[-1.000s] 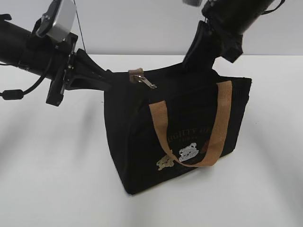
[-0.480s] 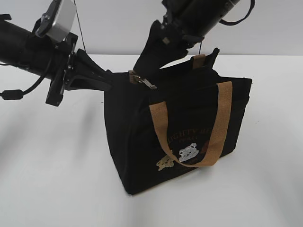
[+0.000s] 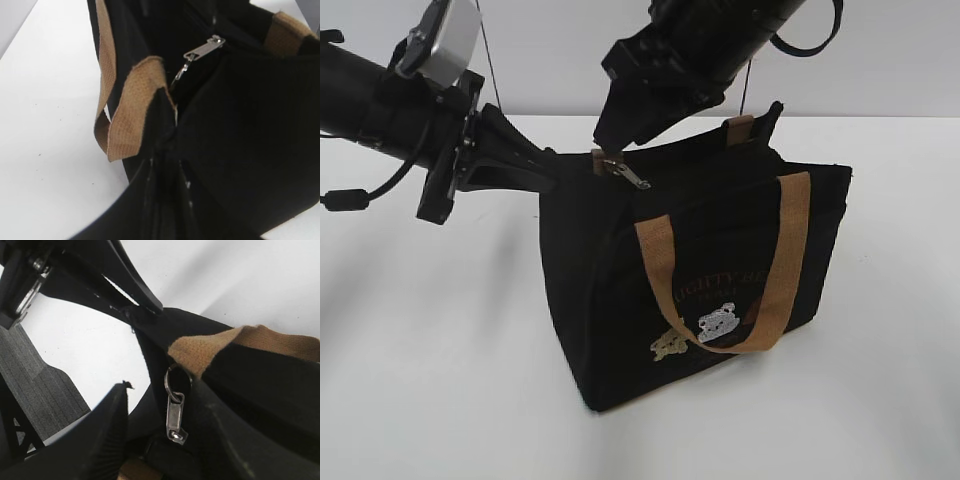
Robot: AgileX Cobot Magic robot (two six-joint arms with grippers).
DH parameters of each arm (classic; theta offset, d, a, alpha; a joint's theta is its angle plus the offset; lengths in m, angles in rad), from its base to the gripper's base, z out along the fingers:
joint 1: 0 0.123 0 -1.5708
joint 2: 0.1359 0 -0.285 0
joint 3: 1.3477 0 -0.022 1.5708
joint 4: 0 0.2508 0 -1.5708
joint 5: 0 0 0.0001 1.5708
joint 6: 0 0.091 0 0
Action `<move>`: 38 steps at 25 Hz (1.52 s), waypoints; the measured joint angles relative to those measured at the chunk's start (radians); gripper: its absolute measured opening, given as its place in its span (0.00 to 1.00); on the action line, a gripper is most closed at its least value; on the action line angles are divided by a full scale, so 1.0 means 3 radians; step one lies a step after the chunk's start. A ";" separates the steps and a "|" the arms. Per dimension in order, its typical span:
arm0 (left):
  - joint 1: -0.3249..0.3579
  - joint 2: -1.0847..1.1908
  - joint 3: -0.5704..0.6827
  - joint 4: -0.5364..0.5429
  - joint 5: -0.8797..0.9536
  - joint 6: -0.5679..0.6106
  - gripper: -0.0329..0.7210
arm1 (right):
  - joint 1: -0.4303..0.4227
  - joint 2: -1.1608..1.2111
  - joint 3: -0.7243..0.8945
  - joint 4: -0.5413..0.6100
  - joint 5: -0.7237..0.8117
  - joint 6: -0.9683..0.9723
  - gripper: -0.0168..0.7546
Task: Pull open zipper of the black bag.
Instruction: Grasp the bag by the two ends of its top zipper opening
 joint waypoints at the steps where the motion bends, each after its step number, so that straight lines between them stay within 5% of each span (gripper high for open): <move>1: 0.0000 0.0000 0.0000 0.0000 0.0000 0.0000 0.11 | 0.0000 0.0004 0.0000 0.0000 0.0001 0.0052 0.43; 16: 0.0000 0.0000 0.0000 0.0015 -0.0006 -0.0006 0.11 | 0.0004 0.0287 0.0003 0.0000 -0.0026 0.0154 0.42; 20: 0.0000 0.0000 0.0000 0.0016 -0.0006 -0.0006 0.11 | 0.0004 0.0289 0.0003 0.0000 -0.0043 0.0139 0.34; 25: 0.0000 0.0000 0.0000 0.0030 -0.0006 -0.0006 0.11 | 0.0010 0.0289 0.0003 0.0023 -0.0044 0.0110 0.10; 38: 0.0000 0.0000 0.0000 0.0048 0.0005 -0.0007 0.11 | -0.0003 0.0217 0.0003 -0.0129 -0.0044 0.0056 0.09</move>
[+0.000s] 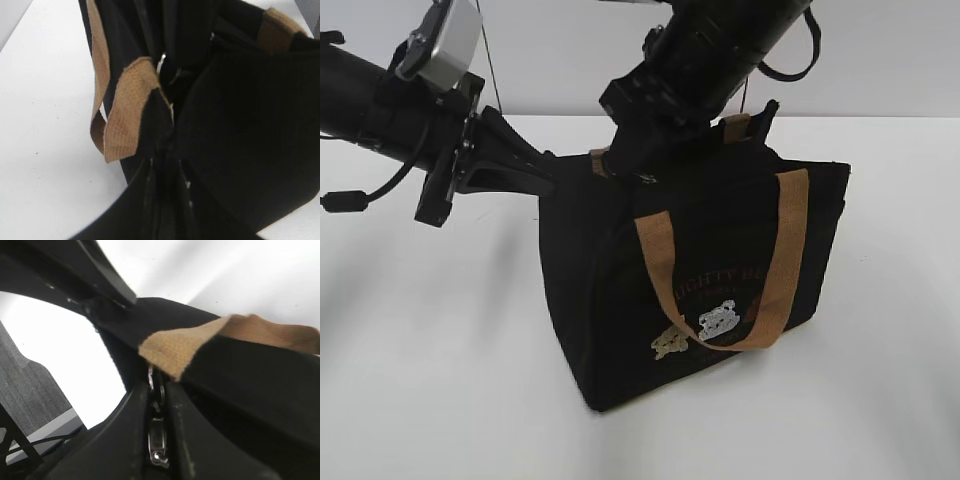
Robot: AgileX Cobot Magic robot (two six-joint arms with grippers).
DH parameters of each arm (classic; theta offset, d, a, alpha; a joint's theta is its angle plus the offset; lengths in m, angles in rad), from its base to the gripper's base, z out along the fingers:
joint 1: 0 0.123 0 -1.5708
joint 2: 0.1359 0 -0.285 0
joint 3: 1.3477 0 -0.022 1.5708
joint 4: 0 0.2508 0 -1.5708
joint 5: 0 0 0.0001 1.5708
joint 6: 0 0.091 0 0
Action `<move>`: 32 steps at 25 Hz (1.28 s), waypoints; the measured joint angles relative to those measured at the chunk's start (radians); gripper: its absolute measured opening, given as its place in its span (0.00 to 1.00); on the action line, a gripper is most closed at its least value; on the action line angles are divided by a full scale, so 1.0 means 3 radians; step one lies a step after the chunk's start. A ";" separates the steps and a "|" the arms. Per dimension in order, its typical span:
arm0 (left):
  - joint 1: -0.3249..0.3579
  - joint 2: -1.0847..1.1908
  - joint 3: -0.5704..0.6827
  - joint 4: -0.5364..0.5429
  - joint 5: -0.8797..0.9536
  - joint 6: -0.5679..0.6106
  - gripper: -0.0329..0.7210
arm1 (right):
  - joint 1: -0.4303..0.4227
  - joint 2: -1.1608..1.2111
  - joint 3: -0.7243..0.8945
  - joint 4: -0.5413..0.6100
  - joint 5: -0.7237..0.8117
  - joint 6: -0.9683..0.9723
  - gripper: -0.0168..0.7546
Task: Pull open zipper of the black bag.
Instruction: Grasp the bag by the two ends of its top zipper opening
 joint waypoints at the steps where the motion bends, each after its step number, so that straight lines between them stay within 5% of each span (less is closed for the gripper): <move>1: 0.0000 0.0000 0.0000 0.0004 0.0004 0.0000 0.11 | -0.0018 -0.0019 0.0000 -0.0028 0.0000 0.0000 0.09; 25: -0.0003 0.0000 0.0000 0.0081 0.0021 -0.0004 0.11 | -0.0910 -0.0111 0.0000 -0.0480 0.0094 0.0050 0.09; 32: -0.0003 0.0000 0.0000 0.0088 0.0021 -0.0004 0.11 | -0.0949 -0.0111 0.0000 -0.0483 0.0104 0.0057 0.09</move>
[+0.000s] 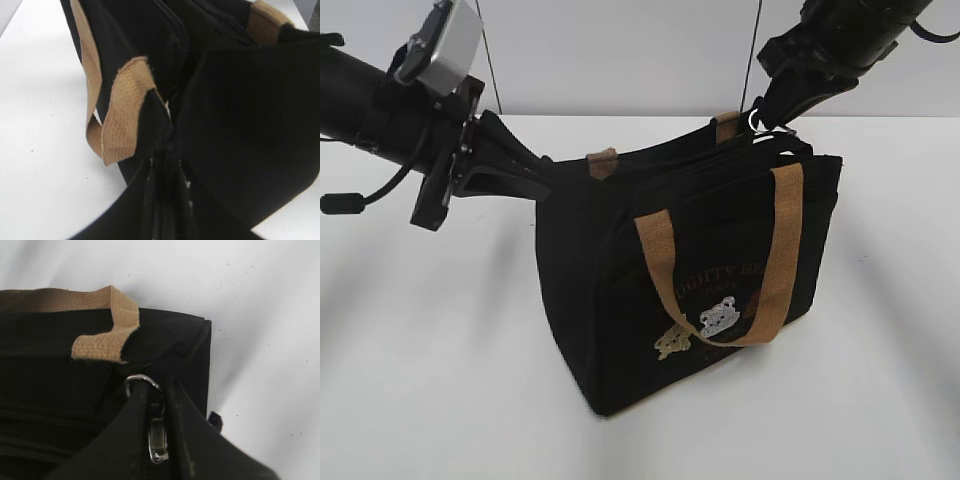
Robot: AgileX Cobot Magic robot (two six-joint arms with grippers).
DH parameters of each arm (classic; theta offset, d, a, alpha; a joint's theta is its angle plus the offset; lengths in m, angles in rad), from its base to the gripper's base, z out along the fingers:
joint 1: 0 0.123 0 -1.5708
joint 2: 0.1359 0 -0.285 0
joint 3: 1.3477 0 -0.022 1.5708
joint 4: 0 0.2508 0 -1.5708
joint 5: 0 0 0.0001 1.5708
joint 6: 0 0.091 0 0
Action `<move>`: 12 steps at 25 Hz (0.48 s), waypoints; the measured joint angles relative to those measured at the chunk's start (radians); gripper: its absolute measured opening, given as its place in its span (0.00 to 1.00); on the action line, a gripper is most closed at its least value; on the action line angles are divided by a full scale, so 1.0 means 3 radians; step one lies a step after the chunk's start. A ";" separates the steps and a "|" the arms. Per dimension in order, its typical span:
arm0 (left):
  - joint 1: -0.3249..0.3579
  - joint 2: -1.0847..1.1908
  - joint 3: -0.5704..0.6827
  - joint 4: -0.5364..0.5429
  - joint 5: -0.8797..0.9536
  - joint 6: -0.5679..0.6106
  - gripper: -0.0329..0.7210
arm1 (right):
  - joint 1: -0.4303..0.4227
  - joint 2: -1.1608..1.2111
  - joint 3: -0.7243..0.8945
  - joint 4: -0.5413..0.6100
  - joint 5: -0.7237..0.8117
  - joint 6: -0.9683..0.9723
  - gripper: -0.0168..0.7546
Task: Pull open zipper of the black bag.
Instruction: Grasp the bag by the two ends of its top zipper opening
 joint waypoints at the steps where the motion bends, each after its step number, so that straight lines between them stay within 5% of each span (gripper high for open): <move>1: 0.0000 0.0000 0.0000 0.0000 0.0000 0.0000 0.11 | 0.0000 0.0000 0.0000 0.0000 0.0000 0.0000 0.09; 7: 0.0000 0.0000 0.0000 -0.0073 -0.0014 -0.0027 0.12 | 0.0000 -0.0001 0.0000 0.0042 0.0015 -0.0009 0.10; 10: 0.0000 0.0000 0.0000 -0.0123 -0.0058 -0.0192 0.20 | 0.0000 -0.0001 0.0000 0.0174 0.0025 -0.0083 0.22; 12: 0.0003 -0.0003 0.0000 -0.0151 -0.0068 -0.0344 0.36 | 0.0000 -0.0007 0.0000 0.0259 0.0025 -0.0099 0.36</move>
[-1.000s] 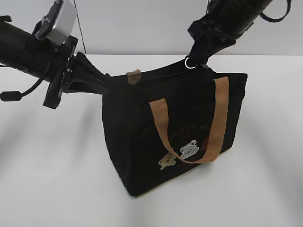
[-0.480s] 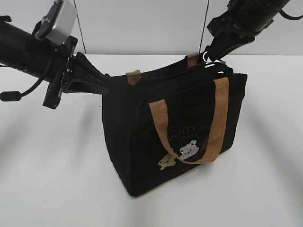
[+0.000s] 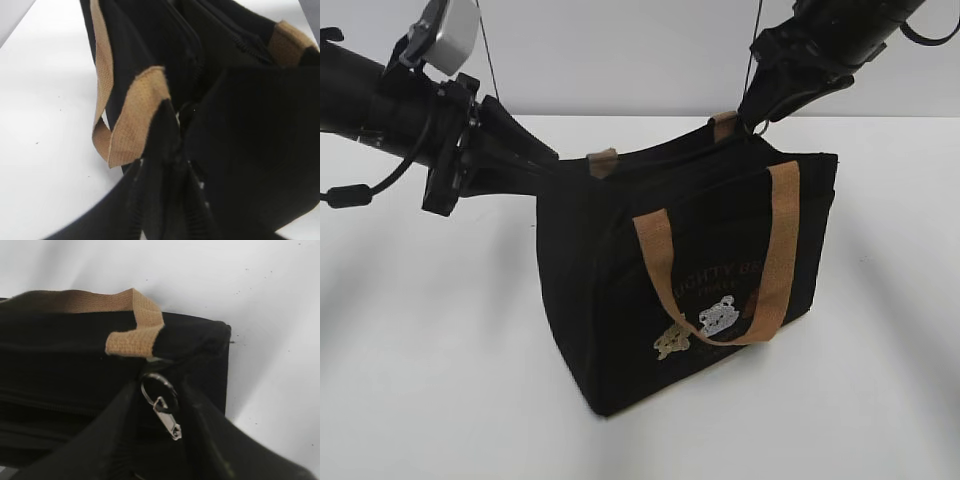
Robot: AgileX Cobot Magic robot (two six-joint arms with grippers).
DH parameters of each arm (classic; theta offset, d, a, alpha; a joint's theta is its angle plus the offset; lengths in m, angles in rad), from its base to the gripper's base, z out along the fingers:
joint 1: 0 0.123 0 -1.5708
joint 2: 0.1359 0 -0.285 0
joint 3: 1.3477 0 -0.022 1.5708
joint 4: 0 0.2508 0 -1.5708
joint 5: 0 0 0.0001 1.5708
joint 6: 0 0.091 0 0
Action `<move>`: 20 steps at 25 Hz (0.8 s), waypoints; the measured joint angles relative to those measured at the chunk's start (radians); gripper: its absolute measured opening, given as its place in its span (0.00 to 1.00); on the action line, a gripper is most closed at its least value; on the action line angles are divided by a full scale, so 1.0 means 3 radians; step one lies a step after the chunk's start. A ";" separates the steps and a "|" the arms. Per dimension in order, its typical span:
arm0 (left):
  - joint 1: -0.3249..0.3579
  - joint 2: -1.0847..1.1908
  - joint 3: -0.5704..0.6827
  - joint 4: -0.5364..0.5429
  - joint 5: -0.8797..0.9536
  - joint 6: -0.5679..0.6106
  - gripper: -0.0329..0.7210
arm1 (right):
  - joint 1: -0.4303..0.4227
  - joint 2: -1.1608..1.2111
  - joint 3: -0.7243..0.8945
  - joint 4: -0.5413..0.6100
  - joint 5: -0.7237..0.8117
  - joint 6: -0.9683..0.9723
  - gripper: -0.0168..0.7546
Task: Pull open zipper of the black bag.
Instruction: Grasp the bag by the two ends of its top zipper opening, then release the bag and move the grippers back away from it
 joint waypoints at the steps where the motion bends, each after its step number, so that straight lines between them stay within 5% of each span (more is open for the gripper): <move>1: 0.0000 -0.0009 0.0000 -0.0011 -0.0019 -0.0066 0.43 | 0.0000 -0.0016 0.0000 0.0017 0.0000 -0.0012 0.42; 5: 0.0000 -0.0176 0.0000 -0.0028 -0.0220 -0.0435 0.65 | 0.0000 -0.0155 0.0000 0.0043 0.0001 -0.0020 0.54; 11: 0.0000 -0.0656 0.0000 0.0206 -0.0624 -0.1301 0.69 | -0.0008 -0.0506 0.0000 -0.0088 -0.0002 -0.0025 0.56; 17: 0.0000 -0.1123 0.0000 0.1489 -0.1007 -0.3043 0.69 | -0.0008 -0.0752 0.0000 -0.0862 0.0191 0.0065 0.56; 20: 0.0000 -0.1325 0.0000 0.2358 -0.0986 -0.4384 0.69 | -0.0008 -0.0864 0.0000 -0.1292 0.0319 0.0326 0.56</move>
